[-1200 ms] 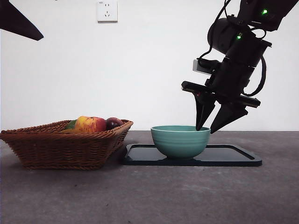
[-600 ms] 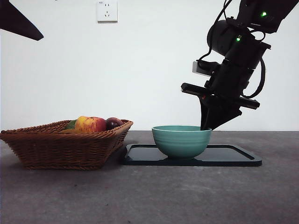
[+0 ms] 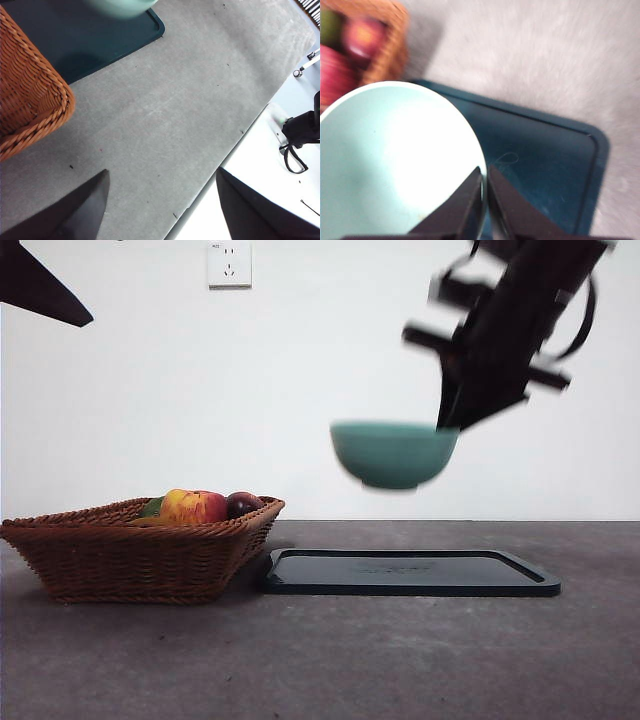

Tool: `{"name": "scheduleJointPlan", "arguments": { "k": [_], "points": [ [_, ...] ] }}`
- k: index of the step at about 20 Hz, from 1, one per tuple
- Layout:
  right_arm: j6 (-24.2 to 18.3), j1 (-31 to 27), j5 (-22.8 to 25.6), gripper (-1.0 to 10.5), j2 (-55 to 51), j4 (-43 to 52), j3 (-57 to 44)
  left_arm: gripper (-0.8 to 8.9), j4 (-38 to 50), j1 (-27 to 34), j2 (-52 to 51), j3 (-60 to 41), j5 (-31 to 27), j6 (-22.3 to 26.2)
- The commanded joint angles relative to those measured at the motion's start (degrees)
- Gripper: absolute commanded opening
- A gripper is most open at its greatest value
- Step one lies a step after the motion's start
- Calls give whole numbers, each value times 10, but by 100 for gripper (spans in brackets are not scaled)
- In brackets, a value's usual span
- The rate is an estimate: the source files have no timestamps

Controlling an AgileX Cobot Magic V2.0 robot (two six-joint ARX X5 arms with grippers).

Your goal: Pick up the wifruite, put it on the bowl, pick up the plate, put it on desk

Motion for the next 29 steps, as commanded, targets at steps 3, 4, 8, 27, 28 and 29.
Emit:
{"name": "scheduleJointPlan", "arguments": {
  "k": [3,4,8,27,28,29],
  "points": [
    [-20,8,-2,11,-90,-65,11,339,3,-3,3,7,2,7],
    [-24,10,-2,11,-110,-84,11,339,3,-3,3,7,2,7],
    [-34,30,-4,11,-179,-160,3,339,3,-3,3,7,2,9],
    [28,160,5,11,-181,38,-281,339,3,-3,3,7,2,9],
    [28,164,7,11,-171,47,-281,339,3,-3,3,7,2,9],
    [28,168,12,11,-160,53,-281,339,3,-3,3,7,2,9]
  ]
}}
